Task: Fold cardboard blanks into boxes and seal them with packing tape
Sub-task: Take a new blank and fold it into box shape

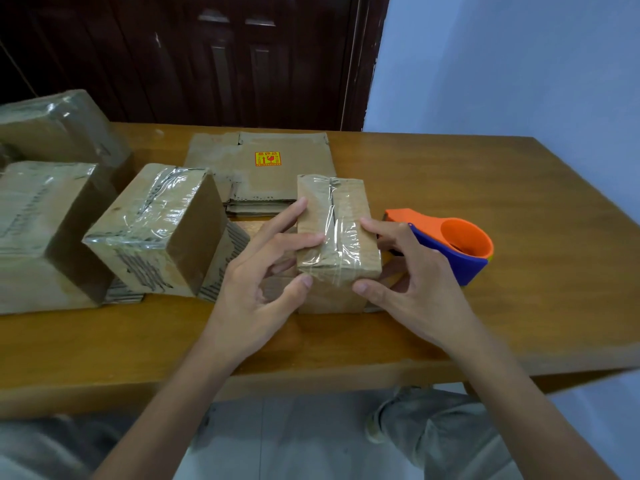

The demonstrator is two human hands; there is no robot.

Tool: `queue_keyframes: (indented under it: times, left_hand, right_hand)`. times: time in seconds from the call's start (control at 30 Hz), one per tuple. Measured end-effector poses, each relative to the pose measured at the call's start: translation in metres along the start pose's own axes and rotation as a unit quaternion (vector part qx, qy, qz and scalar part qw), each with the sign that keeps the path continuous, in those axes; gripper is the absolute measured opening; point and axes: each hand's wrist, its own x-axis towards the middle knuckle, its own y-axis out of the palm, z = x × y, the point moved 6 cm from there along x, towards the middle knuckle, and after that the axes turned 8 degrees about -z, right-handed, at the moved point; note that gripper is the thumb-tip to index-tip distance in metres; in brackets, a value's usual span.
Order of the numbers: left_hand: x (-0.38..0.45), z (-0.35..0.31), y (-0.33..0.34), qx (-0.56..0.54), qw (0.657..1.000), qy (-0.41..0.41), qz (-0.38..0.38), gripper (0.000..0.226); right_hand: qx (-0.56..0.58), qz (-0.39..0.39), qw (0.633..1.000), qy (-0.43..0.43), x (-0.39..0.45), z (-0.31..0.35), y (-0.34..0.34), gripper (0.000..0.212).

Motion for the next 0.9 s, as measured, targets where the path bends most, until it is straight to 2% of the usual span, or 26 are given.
queue_keyframes:
  times: [0.2,0.37,0.47,0.57,0.77,0.9]
  left_hand:
    - [0.002,-0.004,0.000,-0.017,0.999,-0.018,-0.037,0.060]
    - [0.001,-0.005,0.001,-0.039,0.994,-0.046,-0.093,0.041]
    - [0.001,-0.005,0.001,-0.078,0.990,-0.080,-0.090,0.046]
    - [0.001,-0.006,-0.001,-0.041,0.992,-0.082,-0.090,0.037]
    - [0.004,-0.005,-0.004,0.009,0.997,-0.035,-0.075,0.043]
    - [0.001,-0.003,-0.003,-0.005,0.998,-0.037,-0.054,0.050]
  right_hand:
    - [0.011,0.013,1.000,0.007,0.001,0.002,0.001,0.071]
    - [-0.021,0.005,1.000,0.011,-0.001,0.011,-0.006,0.074]
    - [-0.108,-0.030,0.994,0.001,0.003,0.025,-0.003,0.081]
    - [-0.170,-0.067,0.983,-0.011,0.008,0.032,0.003,0.079]
    - [-0.198,-0.085,0.972,-0.095,0.009,0.030,0.005,0.071]
    - [-0.174,-0.066,0.977,-0.105,0.005,0.020,0.003,0.073]
